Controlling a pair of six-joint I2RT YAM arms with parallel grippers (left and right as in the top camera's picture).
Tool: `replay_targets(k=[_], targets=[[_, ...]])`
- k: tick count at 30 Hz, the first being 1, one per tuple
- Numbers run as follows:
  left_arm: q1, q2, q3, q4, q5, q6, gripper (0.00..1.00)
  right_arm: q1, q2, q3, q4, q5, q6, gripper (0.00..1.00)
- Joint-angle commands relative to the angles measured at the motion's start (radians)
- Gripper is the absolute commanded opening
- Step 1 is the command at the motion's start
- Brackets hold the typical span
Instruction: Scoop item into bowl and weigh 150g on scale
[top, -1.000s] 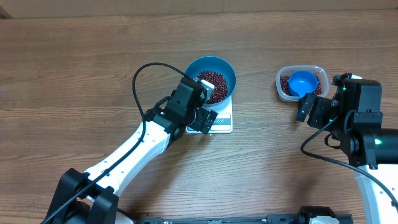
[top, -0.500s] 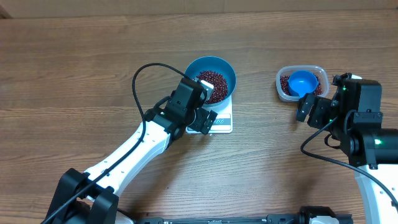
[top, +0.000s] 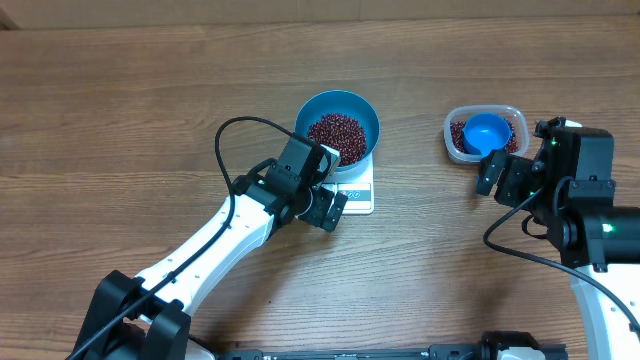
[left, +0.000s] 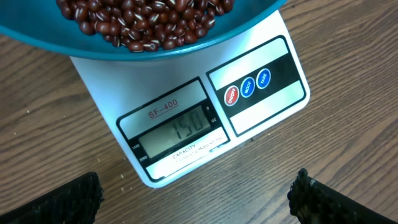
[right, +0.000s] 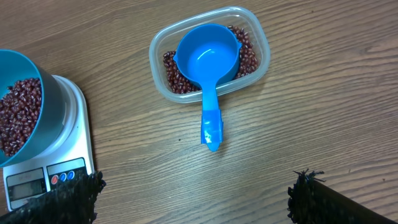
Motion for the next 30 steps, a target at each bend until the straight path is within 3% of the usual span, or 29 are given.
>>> replay_targets(k=[1, 9, 22, 30], targets=[[0.006, 0.007, -0.002, -0.010, 0.022, -0.071, 0.99, -0.003, -0.010, 0.026, 0.005, 0.009, -0.008, 1.00], [0.006, 0.007, -0.002, -0.029, 0.011, -0.161, 1.00, -0.003, -0.010, 0.026, 0.005, 0.009, -0.008, 1.00], [0.006, 0.006, -0.002, -0.030, 0.011, -0.158, 1.00, -0.003, -0.010, 0.026, 0.005, 0.009, -0.008, 1.00], [0.006, -0.021, -0.004, -0.037, -0.133, -0.137, 0.99, -0.003, -0.010, 0.026, 0.005, 0.009, -0.008, 1.00]])
